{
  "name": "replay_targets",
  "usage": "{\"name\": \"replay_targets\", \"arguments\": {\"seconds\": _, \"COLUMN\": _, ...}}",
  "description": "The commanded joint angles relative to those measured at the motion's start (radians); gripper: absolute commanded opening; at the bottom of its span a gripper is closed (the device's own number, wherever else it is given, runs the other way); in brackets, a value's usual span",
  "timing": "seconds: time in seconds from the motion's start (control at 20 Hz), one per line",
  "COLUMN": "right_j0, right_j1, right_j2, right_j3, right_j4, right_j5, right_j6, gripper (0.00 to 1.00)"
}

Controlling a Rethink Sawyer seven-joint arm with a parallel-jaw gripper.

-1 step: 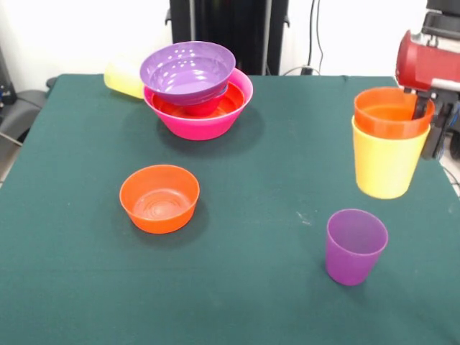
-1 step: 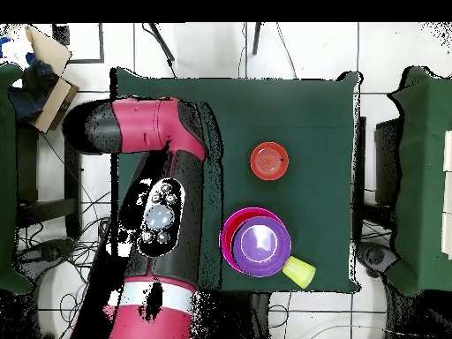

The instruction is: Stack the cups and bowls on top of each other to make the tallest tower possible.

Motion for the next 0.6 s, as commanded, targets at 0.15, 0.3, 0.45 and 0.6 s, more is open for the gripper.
{"name": "replay_targets", "arguments": {"seconds": 0.15, "right_j0": -0.014, "right_j1": 0.119, "right_j2": 0.134, "right_j3": -0.051, "right_j4": -0.062, "right_j5": 0.020, "right_j6": -0.047, "gripper": 0.00}}
{"name": "replay_targets", "arguments": {"seconds": 0.3, "right_j0": -0.024, "right_j1": 0.137, "right_j2": 0.144, "right_j3": -0.051, "right_j4": -0.065, "right_j5": -0.012, "right_j6": -0.050, "gripper": 0.00}}
{"name": "replay_targets", "arguments": {"seconds": 0.45, "right_j0": -0.033, "right_j1": 0.148, "right_j2": 0.149, "right_j3": -0.063, "right_j4": -0.068, "right_j5": -0.018, "right_j6": -0.062, "gripper": 0.00}}
{"name": "replay_targets", "arguments": {"seconds": 0.6, "right_j0": -0.037, "right_j1": 0.138, "right_j2": 0.154, "right_j3": -0.044, "right_j4": -0.069, "right_j5": -0.030, "right_j6": -0.068, "gripper": 0.00}}
